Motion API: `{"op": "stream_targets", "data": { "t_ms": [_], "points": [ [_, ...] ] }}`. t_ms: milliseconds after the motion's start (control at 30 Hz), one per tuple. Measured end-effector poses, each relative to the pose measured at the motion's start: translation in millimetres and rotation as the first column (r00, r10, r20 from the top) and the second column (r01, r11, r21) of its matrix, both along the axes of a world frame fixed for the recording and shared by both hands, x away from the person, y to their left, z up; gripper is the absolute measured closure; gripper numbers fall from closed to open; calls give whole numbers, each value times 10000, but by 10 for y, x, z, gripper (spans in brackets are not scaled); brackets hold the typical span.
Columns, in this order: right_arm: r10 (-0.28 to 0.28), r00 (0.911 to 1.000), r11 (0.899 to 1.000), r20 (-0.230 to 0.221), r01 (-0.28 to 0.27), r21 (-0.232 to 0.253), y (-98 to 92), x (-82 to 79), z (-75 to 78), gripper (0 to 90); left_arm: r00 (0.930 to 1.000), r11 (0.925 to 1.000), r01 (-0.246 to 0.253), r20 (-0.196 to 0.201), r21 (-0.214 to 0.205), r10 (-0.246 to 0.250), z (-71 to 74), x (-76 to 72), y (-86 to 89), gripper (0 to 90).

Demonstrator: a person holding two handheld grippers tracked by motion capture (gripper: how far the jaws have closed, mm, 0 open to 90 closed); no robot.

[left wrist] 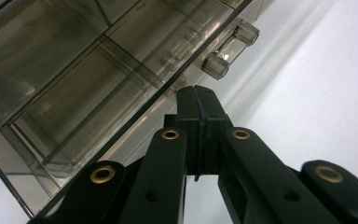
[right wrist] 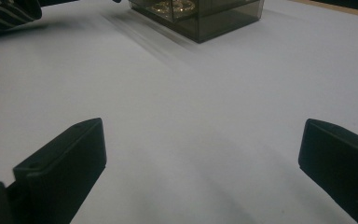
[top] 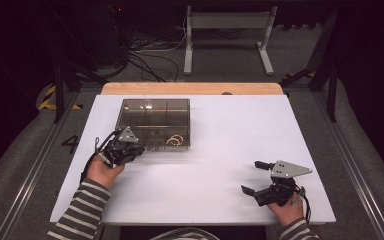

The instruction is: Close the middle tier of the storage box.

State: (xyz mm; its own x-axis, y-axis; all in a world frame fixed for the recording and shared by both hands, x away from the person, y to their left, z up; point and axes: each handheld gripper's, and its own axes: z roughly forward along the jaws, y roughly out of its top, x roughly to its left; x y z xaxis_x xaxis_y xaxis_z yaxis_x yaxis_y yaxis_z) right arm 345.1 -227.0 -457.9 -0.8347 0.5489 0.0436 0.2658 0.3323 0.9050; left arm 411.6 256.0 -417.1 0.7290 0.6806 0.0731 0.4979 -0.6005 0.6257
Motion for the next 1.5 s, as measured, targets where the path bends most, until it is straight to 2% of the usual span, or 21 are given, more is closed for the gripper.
{"op": "stream_targets", "data": {
  "t_ms": [233,333,600,867,900,1033,1100,1200,1500],
  "points": [
    [-4,10000,10000,-22,4,3,1,-1,1,15,9999,9998,-113,102,-141,115,-11,51,15,897],
    [-4,10000,10000,-22,4,3,2,0,1,15,9997,9990,-218,58,-386,221,-18,77,37,897],
    [-1,10000,10000,-22,1,-7,3,1,0,15,9986,9965,-493,137,-680,504,-32,120,55,897],
    [5,10000,10000,0,-5,-21,3,2,-1,15,9968,9930,-759,193,-904,779,-46,167,73,897],
    [3,10000,10000,-34,-3,-11,3,0,0,15,9966,9937,-755,272,-822,780,-45,171,77,897],
    [25,10000,10000,-7,-25,6,0,3,-1,15,9935,9912,-1021,420,-846,1060,-55,197,89,897],
    [12,10000,10000,-33,-12,9,1,2,0,15,9916,9880,-1204,356,-968,1243,-59,209,100,897],
    [10,10000,10000,-25,-10,0,2,1,0,15,9918,9866,-1210,268,-1096,1246,-59,222,116,897],
    [19,10000,10000,-34,-19,26,3,7,1,15,9923,9866,-1184,232,-1119,1217,-57,229,122,897]
  ]
}}
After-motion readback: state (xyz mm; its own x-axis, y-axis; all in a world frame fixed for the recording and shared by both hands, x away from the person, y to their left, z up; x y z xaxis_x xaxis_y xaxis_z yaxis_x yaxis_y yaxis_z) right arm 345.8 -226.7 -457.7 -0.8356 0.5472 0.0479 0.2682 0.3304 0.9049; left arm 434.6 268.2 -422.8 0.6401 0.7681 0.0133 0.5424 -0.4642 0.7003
